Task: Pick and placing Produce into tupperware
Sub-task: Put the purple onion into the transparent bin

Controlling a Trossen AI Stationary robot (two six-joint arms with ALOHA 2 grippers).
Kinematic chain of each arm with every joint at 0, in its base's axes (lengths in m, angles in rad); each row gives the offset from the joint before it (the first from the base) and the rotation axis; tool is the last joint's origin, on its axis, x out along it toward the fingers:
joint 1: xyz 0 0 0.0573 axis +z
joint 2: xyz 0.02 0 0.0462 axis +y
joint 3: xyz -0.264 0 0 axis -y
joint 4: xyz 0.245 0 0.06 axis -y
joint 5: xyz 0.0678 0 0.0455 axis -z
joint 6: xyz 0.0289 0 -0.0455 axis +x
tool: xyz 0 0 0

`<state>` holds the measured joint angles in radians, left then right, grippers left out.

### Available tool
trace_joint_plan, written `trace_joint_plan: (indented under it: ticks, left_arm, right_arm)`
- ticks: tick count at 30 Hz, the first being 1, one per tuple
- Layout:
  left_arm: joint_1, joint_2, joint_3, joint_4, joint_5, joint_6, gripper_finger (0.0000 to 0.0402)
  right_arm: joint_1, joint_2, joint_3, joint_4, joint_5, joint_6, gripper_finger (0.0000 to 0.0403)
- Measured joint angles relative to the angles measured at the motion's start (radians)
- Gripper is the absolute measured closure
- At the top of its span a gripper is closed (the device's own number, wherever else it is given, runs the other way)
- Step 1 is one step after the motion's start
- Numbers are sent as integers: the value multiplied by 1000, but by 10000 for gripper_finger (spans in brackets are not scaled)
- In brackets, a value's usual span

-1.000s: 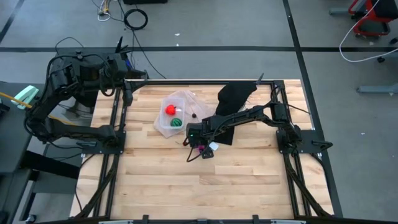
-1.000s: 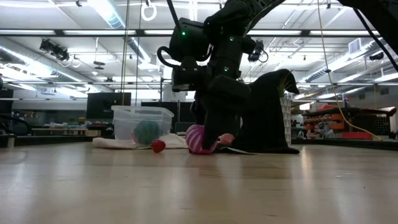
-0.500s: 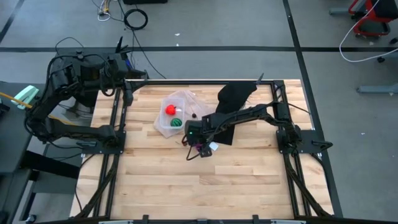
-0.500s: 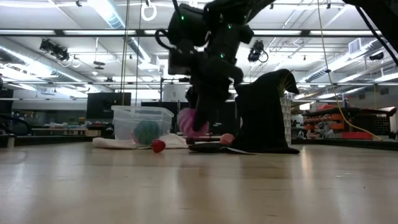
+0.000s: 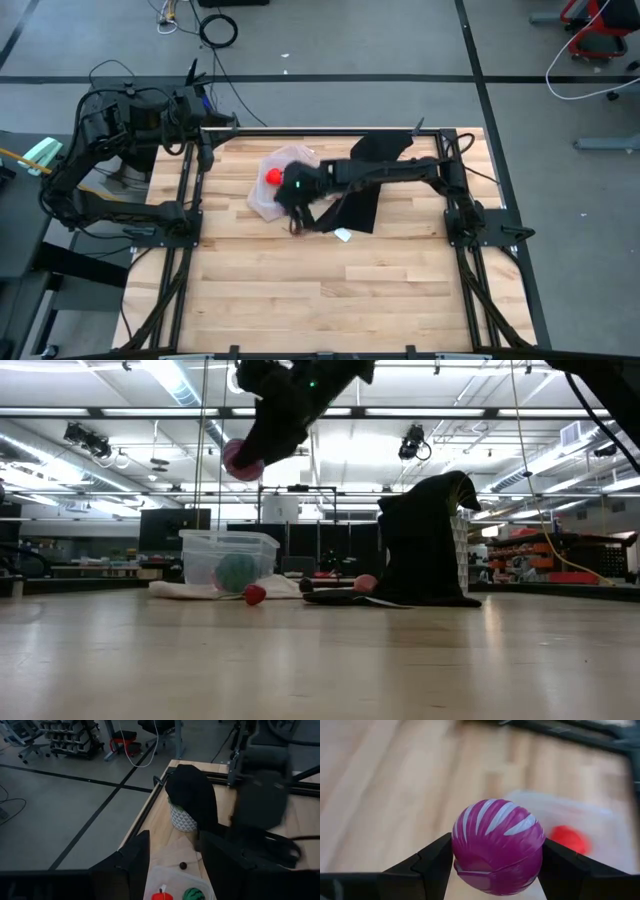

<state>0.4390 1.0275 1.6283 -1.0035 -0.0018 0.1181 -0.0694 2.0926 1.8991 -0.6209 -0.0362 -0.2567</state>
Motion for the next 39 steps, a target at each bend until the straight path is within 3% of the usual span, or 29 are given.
trace_joint_plan:
  ticks: [8,23,31,39]
  left_arm:
    - [0,0,0,0,0,10,220]
    - [1,0,0,12,-1,4,220]
    - [1,0,0,9,0,-2,219]
    - [1,0,0,9,0,-2,222]
  right_arm:
    - [-118,2,9,131,3,123,148]
    - [-177,106,10,332,-126,407,148]
    - [-181,124,9,313,-106,338,148]
    - [-218,167,8,293,-110,414,148]
